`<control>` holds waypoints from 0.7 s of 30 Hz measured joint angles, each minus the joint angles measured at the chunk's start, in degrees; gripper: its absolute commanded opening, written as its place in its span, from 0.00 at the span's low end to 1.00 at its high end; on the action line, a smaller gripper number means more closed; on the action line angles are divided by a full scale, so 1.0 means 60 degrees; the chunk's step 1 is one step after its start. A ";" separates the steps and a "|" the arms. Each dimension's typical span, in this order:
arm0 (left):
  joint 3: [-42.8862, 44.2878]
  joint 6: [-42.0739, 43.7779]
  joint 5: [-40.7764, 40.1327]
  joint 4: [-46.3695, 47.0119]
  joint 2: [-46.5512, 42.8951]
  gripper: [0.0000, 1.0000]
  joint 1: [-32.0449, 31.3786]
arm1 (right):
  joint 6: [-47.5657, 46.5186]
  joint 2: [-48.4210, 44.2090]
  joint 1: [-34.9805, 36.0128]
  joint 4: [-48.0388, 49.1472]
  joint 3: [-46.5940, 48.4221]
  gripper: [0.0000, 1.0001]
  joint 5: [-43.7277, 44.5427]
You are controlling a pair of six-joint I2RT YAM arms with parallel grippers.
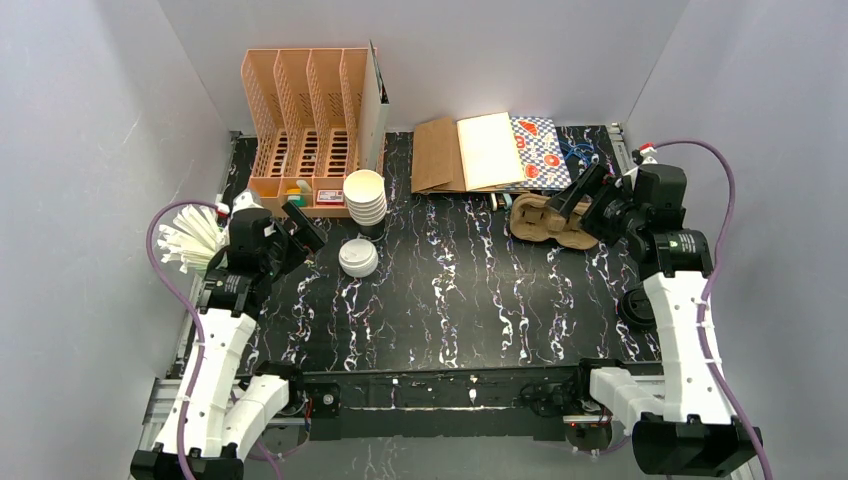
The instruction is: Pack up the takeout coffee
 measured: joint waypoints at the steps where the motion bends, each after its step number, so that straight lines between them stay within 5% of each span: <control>1: 0.0073 0.0058 0.0026 -0.0069 0.0000 0.98 0.0000 | -0.0011 0.0113 0.0000 0.0113 -0.0004 0.98 -0.0004; 14: 0.0820 0.0532 0.2313 0.0546 0.0441 0.98 0.0000 | -0.0091 0.3184 0.0000 0.1974 0.0153 0.75 0.0317; 21: 0.1173 0.0284 0.2925 0.1446 0.1275 0.95 -0.0525 | -0.0419 0.5515 0.0000 0.2677 0.1588 0.74 0.0692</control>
